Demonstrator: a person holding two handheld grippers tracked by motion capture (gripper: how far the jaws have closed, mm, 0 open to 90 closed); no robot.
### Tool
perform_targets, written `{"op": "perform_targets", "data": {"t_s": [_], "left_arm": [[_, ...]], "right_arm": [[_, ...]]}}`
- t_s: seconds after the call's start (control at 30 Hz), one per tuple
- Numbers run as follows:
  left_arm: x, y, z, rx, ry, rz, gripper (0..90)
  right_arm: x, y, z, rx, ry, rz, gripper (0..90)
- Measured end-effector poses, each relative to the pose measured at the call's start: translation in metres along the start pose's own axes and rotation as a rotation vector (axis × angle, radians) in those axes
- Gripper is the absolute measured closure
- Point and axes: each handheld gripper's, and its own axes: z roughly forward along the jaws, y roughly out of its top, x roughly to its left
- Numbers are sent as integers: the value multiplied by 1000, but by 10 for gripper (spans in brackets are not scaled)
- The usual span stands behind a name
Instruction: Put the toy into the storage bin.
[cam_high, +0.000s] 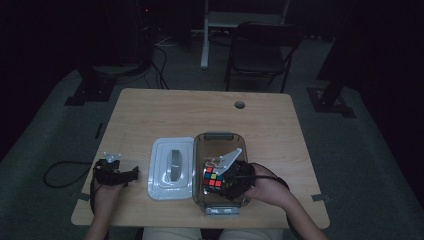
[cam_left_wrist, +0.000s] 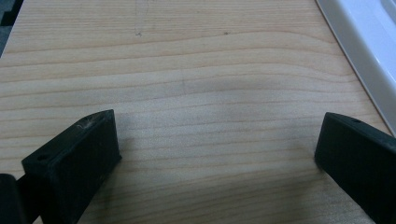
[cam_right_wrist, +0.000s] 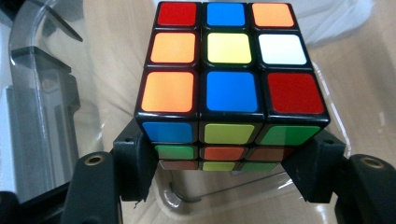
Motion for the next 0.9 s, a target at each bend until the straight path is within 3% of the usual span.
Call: {"op": "perform_targets", "data": {"t_s": [0.13, 0.37, 0.57, 0.77, 0.9], "left_arm": [[0, 0, 0, 0, 0, 0, 6], [0, 0, 0, 0, 0, 0, 6], [0, 0, 0, 0, 0, 0, 6], [0, 0, 0, 0, 0, 0, 6], [0, 0, 0, 0, -1, 1, 6]], "right_arm": [[-2, 3, 4, 44, 10, 0, 340], [0, 10, 14, 143, -61, -62, 340], [1, 18, 20, 195, -18, -93, 340], [0, 22, 29, 266, -6, -121, 340], [-1, 25, 36, 315, -24, -137, 340]]}}
